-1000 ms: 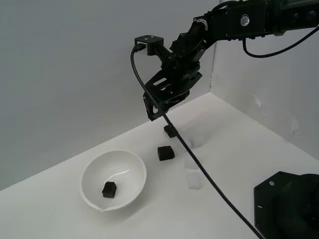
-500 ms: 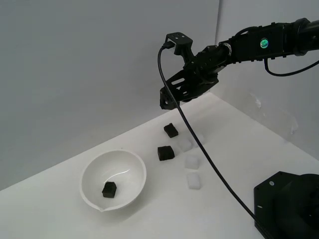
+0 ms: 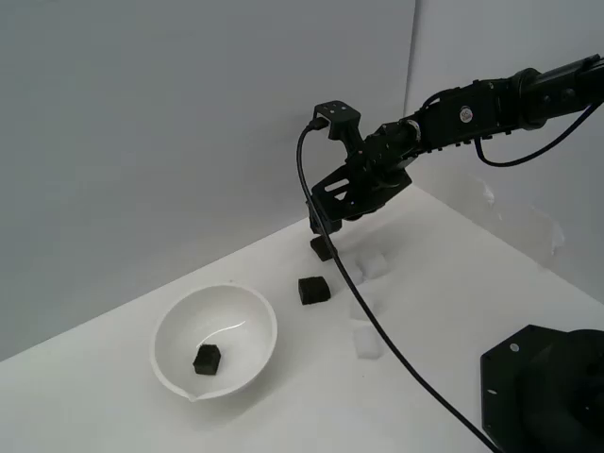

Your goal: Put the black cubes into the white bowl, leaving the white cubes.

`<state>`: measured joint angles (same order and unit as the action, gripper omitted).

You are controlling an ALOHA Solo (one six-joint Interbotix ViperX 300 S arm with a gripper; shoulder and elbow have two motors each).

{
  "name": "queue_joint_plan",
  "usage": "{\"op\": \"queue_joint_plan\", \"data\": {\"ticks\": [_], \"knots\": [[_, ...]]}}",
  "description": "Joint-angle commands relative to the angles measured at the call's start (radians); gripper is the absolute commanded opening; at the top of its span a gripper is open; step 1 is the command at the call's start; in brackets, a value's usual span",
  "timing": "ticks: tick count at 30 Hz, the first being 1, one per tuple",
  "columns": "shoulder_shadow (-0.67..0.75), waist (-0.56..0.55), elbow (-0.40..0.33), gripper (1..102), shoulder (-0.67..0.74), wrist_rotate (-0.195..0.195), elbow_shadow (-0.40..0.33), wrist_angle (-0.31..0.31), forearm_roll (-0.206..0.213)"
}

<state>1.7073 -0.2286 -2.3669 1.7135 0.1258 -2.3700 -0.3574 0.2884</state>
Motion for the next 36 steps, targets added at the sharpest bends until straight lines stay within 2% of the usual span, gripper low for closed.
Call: {"op": "queue_joint_plan", "data": {"ticks": [1, 3, 4, 13, 28, 36], "knots": [[0.014, 0.002, 0.008, 76, 0.008, 0.009, 0.014, 0.006, 0.026], [0.009, 0.002, 0.006, 95, 0.005, 0.009, 0.012, 0.011, 0.032], [0.006, 0.002, 0.006, 101, 0.002, 0.009, 0.014, 0.011, 0.034], [-0.044, 0.002, 0.008, 100, -0.046, 0.009, 0.015, 0.02, 0.034], [-0.117, 0.002, 0.009, 100, -0.12, 0.009, 0.017, 0.081, 0.034], [-0.153, -0.009, 0.012, 99, -0.156, 0.009, 0.02, 0.081, 0.034]]}}
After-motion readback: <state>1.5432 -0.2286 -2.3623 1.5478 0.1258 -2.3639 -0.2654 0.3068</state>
